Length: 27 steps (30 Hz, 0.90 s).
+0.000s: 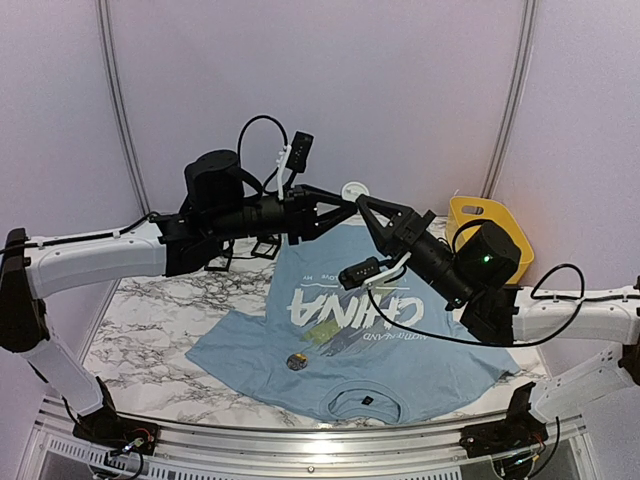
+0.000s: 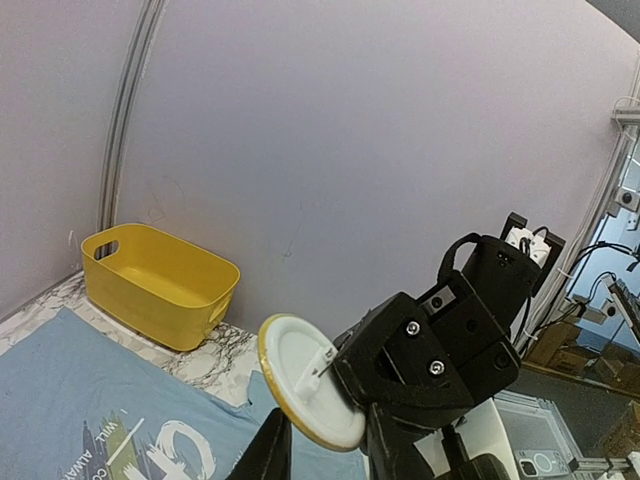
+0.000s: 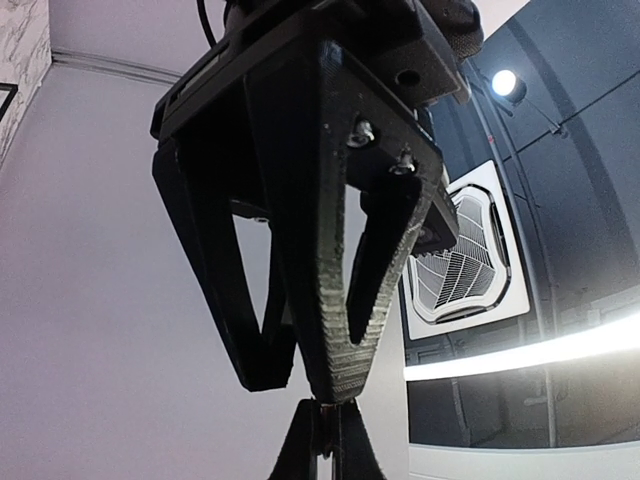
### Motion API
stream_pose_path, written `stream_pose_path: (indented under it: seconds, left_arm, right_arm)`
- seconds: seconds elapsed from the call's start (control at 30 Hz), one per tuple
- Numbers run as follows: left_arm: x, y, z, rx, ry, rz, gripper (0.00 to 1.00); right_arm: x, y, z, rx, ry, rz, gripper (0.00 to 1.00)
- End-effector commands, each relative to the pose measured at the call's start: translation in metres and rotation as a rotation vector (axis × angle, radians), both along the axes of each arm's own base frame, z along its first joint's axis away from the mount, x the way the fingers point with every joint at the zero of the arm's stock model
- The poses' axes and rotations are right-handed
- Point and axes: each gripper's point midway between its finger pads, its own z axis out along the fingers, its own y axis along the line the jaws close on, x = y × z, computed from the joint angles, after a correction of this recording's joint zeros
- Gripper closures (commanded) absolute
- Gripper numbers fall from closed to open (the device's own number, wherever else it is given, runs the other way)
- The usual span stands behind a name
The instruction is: Pin the brooch onto the clothing
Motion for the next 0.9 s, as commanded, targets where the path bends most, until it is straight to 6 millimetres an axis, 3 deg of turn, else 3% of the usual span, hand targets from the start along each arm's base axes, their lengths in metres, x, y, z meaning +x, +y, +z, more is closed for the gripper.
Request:
stream_pose_path:
  seconds: [0.0,0.23,0.43,0.57,0.7,0.87]
  left_arm:
    - [0.001,0.002,0.027,-0.073,-0.044,-0.012,0.73]
    - [0.005,0.010,0.033,-0.096,-0.052,0.004,0.74]
    - [0.003,0.007,0.028,-0.088,-0.044,-0.025,0.93]
    - [-0.001,0.005,0.024,-0.080,-0.040,-0.054,1.00]
    - [-0.003,0.006,0.023,-0.075,-0.048,-0.060,1.00]
    - [0.000,0.015,0.021,-0.068,-0.085,-0.023,1.00]
  right_arm:
    - [-0.004,0.003,0.014,0.013,-0.023,0.009,1.00]
    - [-0.004,0.004,0.011,0.000,-0.021,0.007,1.00]
    - [-0.005,0.006,0.012,-0.006,-0.030,0.014,1.00]
    - [-0.005,0.006,0.014,0.002,-0.031,0.014,1.00]
    - [-0.005,0.006,0.013,0.008,-0.021,0.020,1.00]
    - [-0.013,0.000,0.020,0.097,0.061,0.090,0.72]
